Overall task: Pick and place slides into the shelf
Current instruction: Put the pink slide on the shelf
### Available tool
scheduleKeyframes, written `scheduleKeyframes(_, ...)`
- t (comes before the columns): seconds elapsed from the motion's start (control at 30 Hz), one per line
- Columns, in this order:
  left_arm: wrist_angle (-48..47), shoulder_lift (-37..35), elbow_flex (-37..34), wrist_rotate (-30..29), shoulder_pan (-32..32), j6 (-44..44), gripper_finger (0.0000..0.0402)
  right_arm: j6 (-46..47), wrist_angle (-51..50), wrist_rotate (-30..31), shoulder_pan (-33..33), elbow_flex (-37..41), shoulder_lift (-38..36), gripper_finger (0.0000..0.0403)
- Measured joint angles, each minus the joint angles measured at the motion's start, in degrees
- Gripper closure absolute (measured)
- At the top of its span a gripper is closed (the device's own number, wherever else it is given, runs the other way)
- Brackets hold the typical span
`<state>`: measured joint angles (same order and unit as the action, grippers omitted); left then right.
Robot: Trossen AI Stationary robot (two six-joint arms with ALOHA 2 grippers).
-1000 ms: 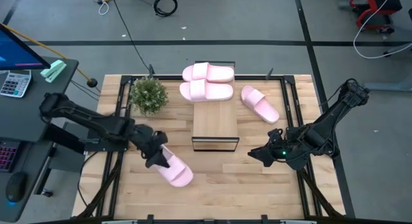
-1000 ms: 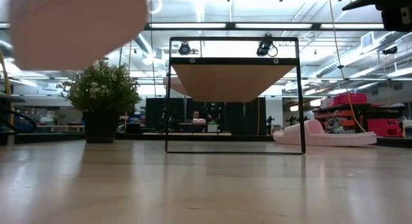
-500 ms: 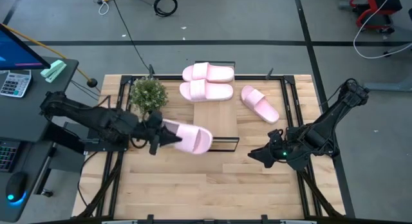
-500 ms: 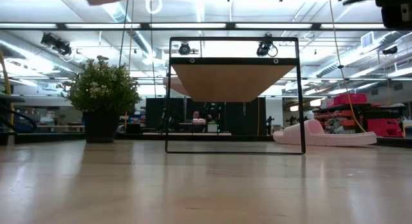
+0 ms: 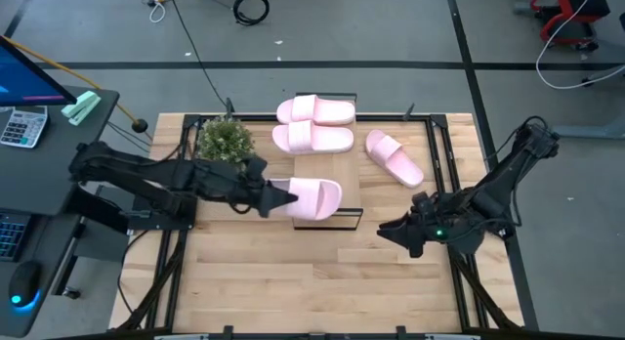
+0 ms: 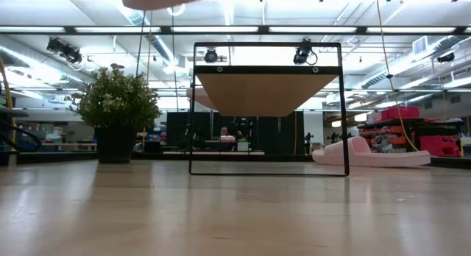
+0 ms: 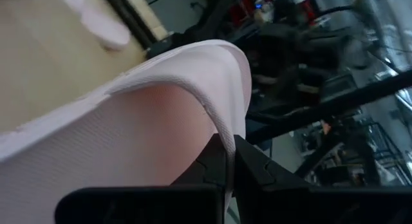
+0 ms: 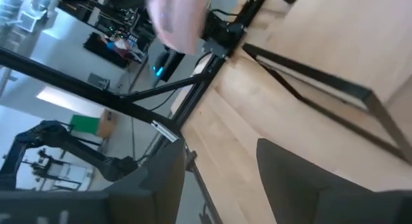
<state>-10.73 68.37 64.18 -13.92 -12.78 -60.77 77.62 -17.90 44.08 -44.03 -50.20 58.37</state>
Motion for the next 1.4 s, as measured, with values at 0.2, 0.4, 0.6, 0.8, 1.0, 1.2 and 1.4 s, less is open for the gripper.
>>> scheduleKeyframes(0.2, 0.1, 2.8, 0.0, 0.0, 3.7, -1.8, 0.0390, -3.4, -10.2, 0.5, 0.0, -8.2, 0.0, 0.0215)
scheduleKeyframes(0.4, 2.3, 4.8, 0.0, 2.1, 8.1, -3.3, 0.0390, -9.2, -20.3, 0.5, 0.0, -16.3, 0.0, 0.0216)
scheduleKeyframes(0.6, 6.5, 8.3, 0.0, 8.8, 13.5, -6.1, 0.0390, -13.9, -23.0, 1.7, 0.0, -20.3, -0.1, 0.0216)
scheduleKeyframes(0.8, 10.4, 12.1, 0.0, 14.3, 18.2, -7.3, 0.0390, -14.7, -23.1, 2.0, 0.0, -20.3, 0.1, 0.0216)
scheduleKeyframes(1.0, 13.9, 16.5, 1.5, 20.5, 21.6, -7.7, 0.0390, -14.8, -23.3, 2.6, 0.0, -20.3, 0.2, 0.0216)
scheduleKeyframes(1.2, 11.8, 22.1, 7.4, 23.8, 23.6, -5.6, 0.0390, -14.7, -23.3, 2.6, 0.0, -20.3, 0.2, 0.0216)
scheduleKeyframes(1.4, 4.2, 27.1, 14.3, 25.6, 24.8, -1.1, 0.0390, -14.2, -23.3, 2.6, 0.0, -20.3, 0.2, 0.0216)
